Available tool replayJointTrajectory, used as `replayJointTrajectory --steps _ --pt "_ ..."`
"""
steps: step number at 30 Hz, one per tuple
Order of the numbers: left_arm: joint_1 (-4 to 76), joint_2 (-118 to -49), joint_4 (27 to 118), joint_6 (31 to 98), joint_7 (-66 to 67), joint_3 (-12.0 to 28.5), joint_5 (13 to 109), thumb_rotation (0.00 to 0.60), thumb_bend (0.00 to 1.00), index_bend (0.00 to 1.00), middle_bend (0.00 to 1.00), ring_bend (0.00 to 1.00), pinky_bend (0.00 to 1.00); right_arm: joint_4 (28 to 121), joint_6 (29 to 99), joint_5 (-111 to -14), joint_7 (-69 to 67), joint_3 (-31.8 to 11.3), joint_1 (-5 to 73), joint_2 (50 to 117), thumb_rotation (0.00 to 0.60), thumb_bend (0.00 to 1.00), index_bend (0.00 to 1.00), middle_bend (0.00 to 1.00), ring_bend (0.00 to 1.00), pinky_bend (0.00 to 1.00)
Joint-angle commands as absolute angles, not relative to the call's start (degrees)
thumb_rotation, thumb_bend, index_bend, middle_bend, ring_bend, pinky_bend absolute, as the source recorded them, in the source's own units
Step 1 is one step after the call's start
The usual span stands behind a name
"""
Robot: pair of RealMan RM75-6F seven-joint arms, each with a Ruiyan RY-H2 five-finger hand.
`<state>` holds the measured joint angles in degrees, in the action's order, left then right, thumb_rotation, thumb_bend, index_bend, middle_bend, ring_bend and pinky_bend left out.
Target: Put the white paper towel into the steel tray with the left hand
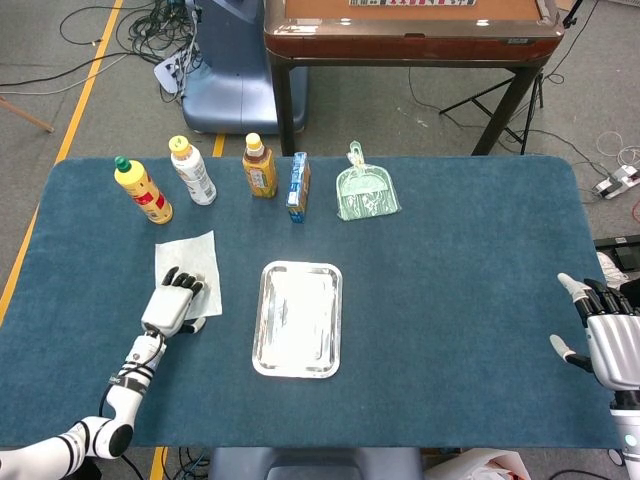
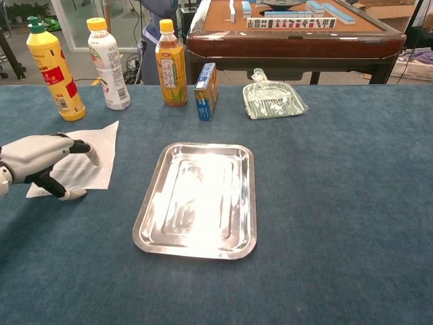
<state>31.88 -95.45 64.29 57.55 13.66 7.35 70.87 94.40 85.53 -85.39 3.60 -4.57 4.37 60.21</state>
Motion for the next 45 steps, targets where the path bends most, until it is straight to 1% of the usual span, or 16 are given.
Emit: replayJointTrajectory --steps 1,8,16,21,29,35,39,45 --pt "31.84 -95.86 63.36 57.96 12.47 7.54 71.16 0.6 0.25 0.32 0.18 0.15 0.05 94.41 85.51 -85.3 3.64 -4.58 4.34 60.24 0.6 0.21 0.14 0.24 0.13 0.2" --pt "31.83 -96.14 61.6 58.36 10.67 7.84 71.57 0.6 0.26 0.37 0.2 0.16 0.06 94.48 85.35 -85.11 3.78 -4.63 4.38 60.18 0.6 0.21 0.15 0.24 0.13 0.2" --pt "31.84 -97.31 58.4 60.44 8.62 8.33 72.93 0.6 0.37 0.43 0.24 0.19 0.09 94.61 85.14 -84.94 3.87 -4.72 4.5 60.14 0.6 0.21 0.15 0.24 0.13 0.2" --pt "31.95 -97.72 56.69 61.31 7.14 8.53 73.78 0.6 0.38 0.48 0.26 0.21 0.11 94.56 85.09 -84.82 3.81 -4.72 4.47 60.16 0.6 0.21 0.15 0.24 0.13 0.2" --pt "32.52 -98.56 53.65 62.56 5.56 8.53 75.56 0.6 0.41 0.58 0.31 0.26 0.16 94.49 85.27 -84.77 3.6 -4.86 4.45 60.15 0.6 0.21 0.16 0.24 0.13 0.2" --pt "32.82 -99.1 52.39 63.56 2.73 8.2 77.31 0.6 0.43 0.61 0.36 0.29 0.18 94.54 85.32 -84.69 3.57 -4.86 4.38 60.11 0.6 0.21 0.16 0.24 0.13 0.2" --pt "33.19 -98.54 53.37 64.47 0.21 7.42 79.53 0.6 0.43 0.61 0.39 0.3 0.2 94.61 85.43 -84.63 3.65 -4.94 4.35 60.12 0.6 0.21 0.16 0.24 0.13 0.2" --pt "34.4 -98.52 55.81 65.41 -4.77 8.17 81.17 0.6 0.43 0.62 0.48 0.36 0.24 95.0 85.56 -84.71 4.05 -5.0 4.38 60.09 0.6 0.21 0.16 0.24 0.13 0.2"
